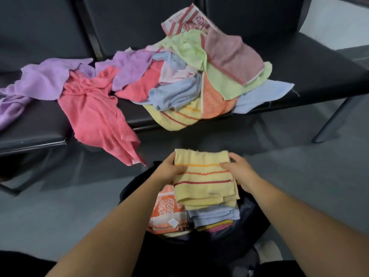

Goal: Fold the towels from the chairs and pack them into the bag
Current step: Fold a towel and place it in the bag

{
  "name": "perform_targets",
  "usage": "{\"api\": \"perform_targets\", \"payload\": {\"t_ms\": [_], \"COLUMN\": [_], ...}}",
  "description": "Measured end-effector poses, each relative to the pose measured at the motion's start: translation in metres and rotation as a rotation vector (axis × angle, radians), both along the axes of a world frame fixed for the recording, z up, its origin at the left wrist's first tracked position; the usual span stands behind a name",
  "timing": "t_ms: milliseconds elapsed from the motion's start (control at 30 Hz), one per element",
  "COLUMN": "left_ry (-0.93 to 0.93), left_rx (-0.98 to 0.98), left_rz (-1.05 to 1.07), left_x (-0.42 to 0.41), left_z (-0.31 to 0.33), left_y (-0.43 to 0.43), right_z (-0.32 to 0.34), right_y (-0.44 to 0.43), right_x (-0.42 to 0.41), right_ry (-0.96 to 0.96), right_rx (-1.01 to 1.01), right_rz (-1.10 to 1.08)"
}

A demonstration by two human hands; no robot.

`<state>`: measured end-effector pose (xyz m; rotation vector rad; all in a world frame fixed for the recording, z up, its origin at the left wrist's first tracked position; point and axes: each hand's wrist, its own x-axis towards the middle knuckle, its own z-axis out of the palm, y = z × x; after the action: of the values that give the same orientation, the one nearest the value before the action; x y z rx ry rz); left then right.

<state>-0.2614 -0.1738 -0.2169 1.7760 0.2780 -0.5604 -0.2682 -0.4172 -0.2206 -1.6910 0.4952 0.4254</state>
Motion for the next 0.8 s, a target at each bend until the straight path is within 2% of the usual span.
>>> {"api": "perform_targets", "payload": {"t_ms": [167, 233, 367, 467, 700, 800], "left_ry": [0.176, 0.19, 0.126, 0.038, -0.257, -0.394], "left_rx": [0.104, 0.161, 0.454, 0.521, 0.224, 0.187], "left_rz": [-0.032, -0.038, -0.16, -0.207, -0.066, -0.041], "left_x": [-0.014, -0.017, -0.015, 0.001, 0.057, 0.08], "left_z": [-0.071, -0.09, -0.101, -0.078, 0.057, 0.116], "left_y": [0.0, -0.002, -0.001, 0.01, 0.016, 0.018], "right_z": [-0.064, -0.086, -0.091, -0.061, 0.07, 0.129], "right_y": [-0.003, -0.002, 0.0, 0.007, 0.063, 0.078], "right_x": [0.002, 0.001, 0.003, 0.021, 0.071, 0.094], "right_ry": [0.207, 0.212, 0.148, 0.056, -0.083, -0.211], "right_rx": [-0.14, -0.249, -0.571, -0.576, -0.365, -0.261], "right_rz": [0.118, 0.134, 0.166, 0.216, 0.349, 0.33]}}
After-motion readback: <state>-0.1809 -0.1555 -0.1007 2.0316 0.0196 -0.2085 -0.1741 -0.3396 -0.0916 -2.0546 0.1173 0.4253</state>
